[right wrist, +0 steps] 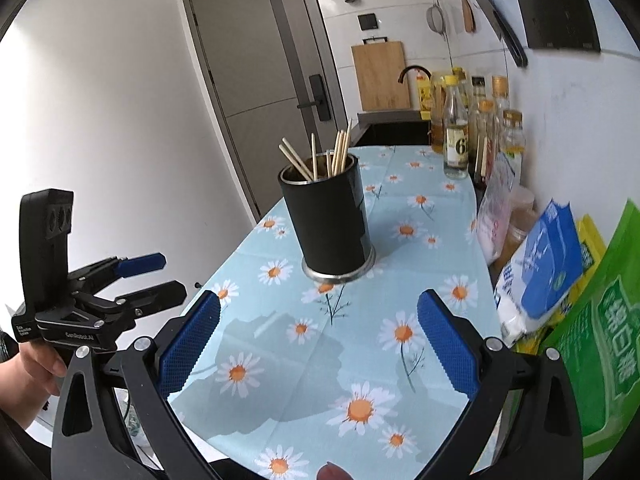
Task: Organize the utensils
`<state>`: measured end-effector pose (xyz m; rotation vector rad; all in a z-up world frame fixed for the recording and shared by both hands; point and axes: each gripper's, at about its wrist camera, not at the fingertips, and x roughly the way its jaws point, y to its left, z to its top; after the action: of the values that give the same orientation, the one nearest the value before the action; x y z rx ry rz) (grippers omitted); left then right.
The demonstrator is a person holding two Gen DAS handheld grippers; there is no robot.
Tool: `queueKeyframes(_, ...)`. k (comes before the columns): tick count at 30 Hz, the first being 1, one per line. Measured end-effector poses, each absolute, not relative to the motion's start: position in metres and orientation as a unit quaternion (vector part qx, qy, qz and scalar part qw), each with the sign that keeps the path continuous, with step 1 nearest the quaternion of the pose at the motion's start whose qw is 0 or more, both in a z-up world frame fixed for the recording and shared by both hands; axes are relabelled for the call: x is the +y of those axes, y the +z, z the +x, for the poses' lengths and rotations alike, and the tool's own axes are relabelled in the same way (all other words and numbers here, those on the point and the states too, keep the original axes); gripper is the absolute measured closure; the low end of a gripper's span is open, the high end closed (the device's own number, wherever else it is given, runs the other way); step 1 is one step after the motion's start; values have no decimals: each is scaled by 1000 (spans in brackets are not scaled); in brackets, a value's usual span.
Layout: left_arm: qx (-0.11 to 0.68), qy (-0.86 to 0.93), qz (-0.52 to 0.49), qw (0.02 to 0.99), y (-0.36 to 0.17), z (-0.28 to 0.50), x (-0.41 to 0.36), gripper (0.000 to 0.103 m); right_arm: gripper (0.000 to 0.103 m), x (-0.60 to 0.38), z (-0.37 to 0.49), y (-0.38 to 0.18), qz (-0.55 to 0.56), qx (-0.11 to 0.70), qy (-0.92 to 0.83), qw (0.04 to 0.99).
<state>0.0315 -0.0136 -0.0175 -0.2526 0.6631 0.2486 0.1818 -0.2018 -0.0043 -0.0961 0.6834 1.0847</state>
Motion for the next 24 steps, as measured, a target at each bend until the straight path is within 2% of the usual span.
queueKeyframes(24,356,128,-142,915,-45,22,-12,7,5,-195,174,-30,-61,345,502,791)
